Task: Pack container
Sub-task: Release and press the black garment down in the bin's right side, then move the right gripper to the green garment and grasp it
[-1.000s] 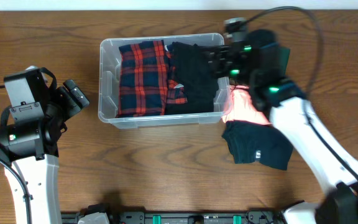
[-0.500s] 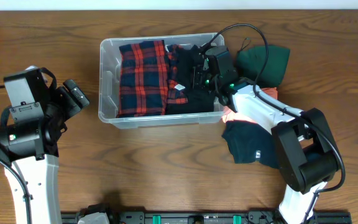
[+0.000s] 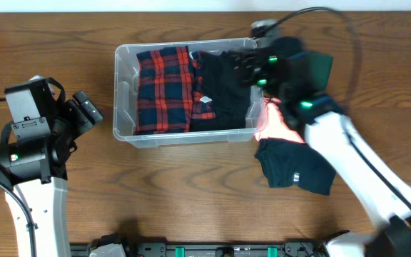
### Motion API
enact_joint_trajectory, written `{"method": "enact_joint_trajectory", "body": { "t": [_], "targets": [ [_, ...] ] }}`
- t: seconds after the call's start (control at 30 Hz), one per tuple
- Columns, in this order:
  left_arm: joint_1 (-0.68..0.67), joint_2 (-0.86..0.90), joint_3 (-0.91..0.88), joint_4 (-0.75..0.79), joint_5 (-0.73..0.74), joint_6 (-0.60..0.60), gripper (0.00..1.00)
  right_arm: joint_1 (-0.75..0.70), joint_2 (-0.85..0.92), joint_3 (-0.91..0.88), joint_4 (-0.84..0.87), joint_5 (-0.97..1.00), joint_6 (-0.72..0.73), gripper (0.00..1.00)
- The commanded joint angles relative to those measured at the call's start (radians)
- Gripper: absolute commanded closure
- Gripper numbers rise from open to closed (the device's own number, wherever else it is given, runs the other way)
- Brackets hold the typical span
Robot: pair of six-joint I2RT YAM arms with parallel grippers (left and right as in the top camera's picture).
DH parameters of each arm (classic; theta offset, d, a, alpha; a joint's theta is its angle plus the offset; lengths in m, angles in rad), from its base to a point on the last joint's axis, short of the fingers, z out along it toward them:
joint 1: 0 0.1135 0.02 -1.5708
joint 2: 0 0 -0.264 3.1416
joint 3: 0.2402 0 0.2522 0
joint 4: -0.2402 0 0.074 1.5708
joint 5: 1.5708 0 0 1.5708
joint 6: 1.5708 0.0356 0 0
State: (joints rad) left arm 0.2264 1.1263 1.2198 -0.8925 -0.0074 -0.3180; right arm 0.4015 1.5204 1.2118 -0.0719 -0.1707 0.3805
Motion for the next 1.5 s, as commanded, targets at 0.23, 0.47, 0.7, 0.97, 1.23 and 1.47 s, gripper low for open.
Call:
{"method": "enact_joint_trajectory", "body": {
  "t": [0.23,0.47,0.7,0.97,1.23,1.47],
  "targets": [
    [0.004,0.003,0.002,-0.002,-0.012,-0.009,0.02,-0.452,-0.057,0.003,-0.314,-0.021,-0.12,0.24],
    [0.004,0.003,0.002,-0.002,-0.012,-0.009,0.02,-0.666,0.178,0.003,-0.267,-0.278,-0.173,0.16],
    [0.004,0.003,0.002,-0.002,-0.012,-0.009,0.02,-0.702,0.432,0.003,-0.112,-0.42,-0.121,0.16],
    [0.004,0.003,0.002,-0.002,-0.012,-0.009,0.02,-0.694,0.597,0.003,0.006,-0.53,-0.008,0.18],
    [0.004,0.003,0.002,-0.002,-0.012,-0.009,0.02,-0.652,0.624,0.003,0.02,-0.514,0.008,0.34],
    [0.004,0.003,0.002,-0.002,-0.012,-0.009,0.02,-0.659,0.611,0.004,0.01,-0.524,0.008,0.86]
  ]
}}
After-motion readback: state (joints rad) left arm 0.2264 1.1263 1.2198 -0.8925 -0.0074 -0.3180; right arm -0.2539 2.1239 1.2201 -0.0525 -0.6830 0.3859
